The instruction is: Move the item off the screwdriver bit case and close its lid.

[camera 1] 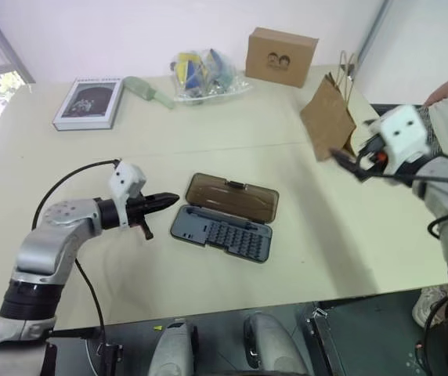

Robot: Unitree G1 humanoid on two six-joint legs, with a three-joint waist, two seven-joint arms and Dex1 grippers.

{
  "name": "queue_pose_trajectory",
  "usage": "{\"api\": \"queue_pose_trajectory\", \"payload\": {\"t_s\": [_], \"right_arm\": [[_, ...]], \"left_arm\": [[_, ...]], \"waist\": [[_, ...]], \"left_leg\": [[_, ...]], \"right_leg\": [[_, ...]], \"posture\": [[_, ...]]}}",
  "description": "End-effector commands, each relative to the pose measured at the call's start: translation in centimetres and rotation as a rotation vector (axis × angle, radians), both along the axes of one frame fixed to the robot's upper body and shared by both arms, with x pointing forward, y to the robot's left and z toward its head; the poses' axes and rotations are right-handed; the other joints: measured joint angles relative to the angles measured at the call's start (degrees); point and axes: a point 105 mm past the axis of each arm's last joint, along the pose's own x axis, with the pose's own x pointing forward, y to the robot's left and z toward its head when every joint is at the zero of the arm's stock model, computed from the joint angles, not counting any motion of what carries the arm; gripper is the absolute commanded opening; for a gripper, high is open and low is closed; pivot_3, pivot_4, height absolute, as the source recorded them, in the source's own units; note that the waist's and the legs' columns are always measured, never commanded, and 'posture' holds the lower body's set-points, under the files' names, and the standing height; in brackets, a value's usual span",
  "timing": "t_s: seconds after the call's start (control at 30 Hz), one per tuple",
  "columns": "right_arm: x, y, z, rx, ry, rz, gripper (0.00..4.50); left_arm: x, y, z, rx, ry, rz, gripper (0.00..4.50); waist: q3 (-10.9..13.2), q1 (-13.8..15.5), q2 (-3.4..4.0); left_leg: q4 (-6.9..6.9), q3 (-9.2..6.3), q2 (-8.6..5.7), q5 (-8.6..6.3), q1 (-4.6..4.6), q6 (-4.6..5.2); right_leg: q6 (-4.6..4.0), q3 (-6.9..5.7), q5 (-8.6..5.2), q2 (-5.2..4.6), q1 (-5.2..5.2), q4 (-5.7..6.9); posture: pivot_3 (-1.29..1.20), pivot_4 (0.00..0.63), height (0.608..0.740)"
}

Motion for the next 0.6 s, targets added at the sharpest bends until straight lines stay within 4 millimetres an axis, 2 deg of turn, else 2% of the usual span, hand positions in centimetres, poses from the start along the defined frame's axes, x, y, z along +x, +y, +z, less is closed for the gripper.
{"api": "queue_pose_trajectory", "payload": {"t_s": [0.03, 0.13, 0.33, 0.47, 0.6], "right_arm": [[-2.3, 3.8, -0.4, 0.038, 0.035, 0.165, 4.43], [-3.0, 6.1, -2.1, 0.087, 0.104, 0.253, 4.43], [-1.4, 9.1, -4.0, 0.162, 0.164, 0.286, 4.43], [-0.1, 9.9, -4.5, 0.187, 0.189, 0.291, 4.43], [0.8, 9.8, -5.0, 0.186, 0.214, 0.278, 4.43]], "left_arm": [[0.4, 0.1, 0.9, 0.016, -0.027, -0.048, 0.0], [0.5, 0.1, 0.8, 0.032, -0.019, -0.082, 0.0], [0.9, 0.5, 1.5, 0.052, -0.032, -0.099, 0.0], [0.7, 0.8, 2.2, 0.041, -0.034, -0.094, 0.0], [-0.1, 1.3, 3.3, -0.005, -0.028, -0.079, 0.0]], "waist": [[0.0, 0.1, -0.01], [0.0, 0.08, -0.01], [0.01, 0.05, -0.03], [0.01, 0.15, -0.03], [0.01, 0.33, -0.03]], "left_leg": [[0.0, 0.0, 0.0, 0.0, 0.0, 0.0], [0.01, 0.0, -0.01, 0.0, -0.01, 0.0], [0.05, 0.0, -0.01, 0.0, -0.02, 0.0], [0.05, -0.01, -0.01, 0.0, -0.04, 0.0], [0.05, -0.02, -0.01, 0.0, -0.06, 0.0]], "right_leg": [[0.0, -0.01, 0.0, 0.0, 0.0, -0.01], [0.0, -0.04, 0.0, 0.01, 0.0, -0.02], [0.0, -0.04, -0.01, 0.01, 0.0, -0.01], [0.0, -0.06, 0.0, 0.0, -0.01, -0.01], [0.0, -0.06, 0.0, -0.03, -0.01, -0.01]], "posture": [[0.0, 0.15, 0.74], [0.0, 0.15, 0.74], [0.0, 0.15, 0.74], [0.0, 0.15, 0.74], [0.0, 0.15, 0.74]]}}
